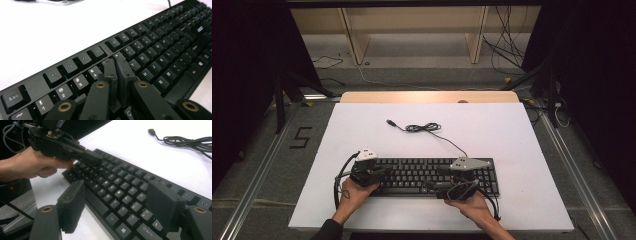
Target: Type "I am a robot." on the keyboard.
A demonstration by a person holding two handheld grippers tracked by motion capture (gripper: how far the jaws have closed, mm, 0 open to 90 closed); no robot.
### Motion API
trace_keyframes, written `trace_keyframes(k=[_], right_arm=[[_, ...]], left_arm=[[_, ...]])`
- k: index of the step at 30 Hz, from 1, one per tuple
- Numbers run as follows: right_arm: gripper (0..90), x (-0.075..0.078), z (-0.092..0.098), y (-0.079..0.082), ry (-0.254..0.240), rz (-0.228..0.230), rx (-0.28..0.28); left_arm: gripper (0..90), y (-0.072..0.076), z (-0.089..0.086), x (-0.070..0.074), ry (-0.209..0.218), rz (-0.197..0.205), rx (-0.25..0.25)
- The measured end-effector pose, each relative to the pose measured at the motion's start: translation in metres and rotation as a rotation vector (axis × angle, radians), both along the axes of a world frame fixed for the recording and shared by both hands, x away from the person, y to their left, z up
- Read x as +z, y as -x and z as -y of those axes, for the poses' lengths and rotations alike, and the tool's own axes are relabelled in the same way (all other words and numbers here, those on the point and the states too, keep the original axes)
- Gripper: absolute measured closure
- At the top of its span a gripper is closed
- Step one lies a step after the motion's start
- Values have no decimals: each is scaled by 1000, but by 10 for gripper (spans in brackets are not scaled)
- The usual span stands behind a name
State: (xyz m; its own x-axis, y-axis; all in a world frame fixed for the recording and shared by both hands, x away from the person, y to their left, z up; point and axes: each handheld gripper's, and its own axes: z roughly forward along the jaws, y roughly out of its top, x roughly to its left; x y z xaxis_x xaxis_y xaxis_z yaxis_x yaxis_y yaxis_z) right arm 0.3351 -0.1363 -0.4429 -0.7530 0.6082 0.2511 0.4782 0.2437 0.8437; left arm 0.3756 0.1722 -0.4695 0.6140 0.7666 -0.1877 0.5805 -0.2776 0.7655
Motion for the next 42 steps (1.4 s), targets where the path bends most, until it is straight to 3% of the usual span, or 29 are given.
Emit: trace_keyframes(k=[11,18,37,42], right_arm=[[323,-1,-2,-4,4,3,-2],[323,-3,-6,-7,13,-1,5],[328,-8,-22,-19,44,-23,28],[379,-9,-26,-24,62,-30,28]], left_arm=[[696,8,-15,9,76,7,19],[503,13,-20,11,113,8,42],[357,24,-31,11,165,25,77],[332,27,-33,11,168,27,84]])
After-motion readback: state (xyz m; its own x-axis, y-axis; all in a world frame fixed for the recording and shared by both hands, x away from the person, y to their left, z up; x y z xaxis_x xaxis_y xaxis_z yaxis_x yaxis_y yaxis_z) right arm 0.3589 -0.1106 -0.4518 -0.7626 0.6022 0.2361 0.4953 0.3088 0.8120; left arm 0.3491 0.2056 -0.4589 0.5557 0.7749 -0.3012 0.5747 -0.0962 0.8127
